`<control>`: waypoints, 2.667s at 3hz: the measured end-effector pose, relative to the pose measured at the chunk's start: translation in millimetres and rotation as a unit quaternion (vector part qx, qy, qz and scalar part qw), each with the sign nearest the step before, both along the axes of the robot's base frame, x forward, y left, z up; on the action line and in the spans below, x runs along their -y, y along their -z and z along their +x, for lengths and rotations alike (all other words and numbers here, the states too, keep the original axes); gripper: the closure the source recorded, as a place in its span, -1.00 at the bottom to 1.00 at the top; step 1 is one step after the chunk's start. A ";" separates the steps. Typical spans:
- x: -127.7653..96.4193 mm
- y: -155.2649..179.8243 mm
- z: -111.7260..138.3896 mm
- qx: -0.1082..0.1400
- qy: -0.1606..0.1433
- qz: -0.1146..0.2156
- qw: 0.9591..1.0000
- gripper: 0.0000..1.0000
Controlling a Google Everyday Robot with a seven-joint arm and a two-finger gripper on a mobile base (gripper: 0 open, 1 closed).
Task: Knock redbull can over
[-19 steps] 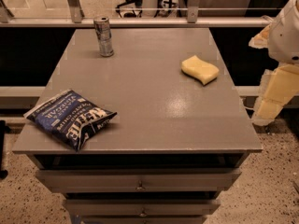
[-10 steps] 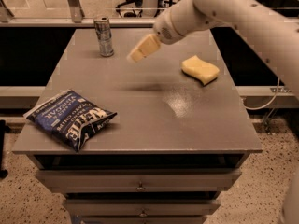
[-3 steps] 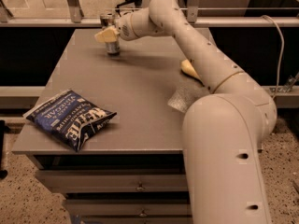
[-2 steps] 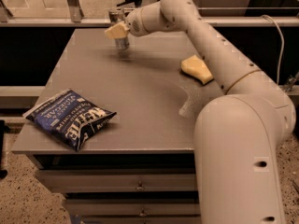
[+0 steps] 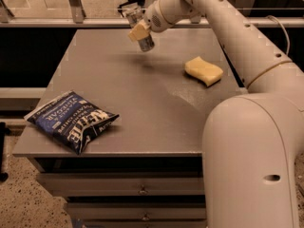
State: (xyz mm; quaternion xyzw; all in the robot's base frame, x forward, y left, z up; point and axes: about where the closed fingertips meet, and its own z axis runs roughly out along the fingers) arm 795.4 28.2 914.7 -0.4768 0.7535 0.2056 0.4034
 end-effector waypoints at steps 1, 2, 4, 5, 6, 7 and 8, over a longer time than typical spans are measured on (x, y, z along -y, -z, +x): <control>26.5 20.5 -24.6 -0.037 -0.023 -0.082 0.996 1.00; 30.9 37.1 -48.1 -0.069 -0.069 -0.138 0.986 0.73; 5.2 54.8 -73.0 -0.095 -0.159 -0.182 0.966 -0.20; -4.5 60.9 -77.0 -0.099 -0.181 -0.189 0.960 -0.67; -14.5 67.0 -76.8 -0.100 -0.199 -0.196 0.955 -1.00; -14.5 67.1 -76.6 -0.100 -0.199 -0.196 0.955 -1.00; -7.6 63.7 -76.6 -0.099 -0.191 -0.189 0.958 -1.00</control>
Offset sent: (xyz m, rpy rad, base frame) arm -0.0751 -0.0411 -0.0435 -0.4199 0.2191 0.2859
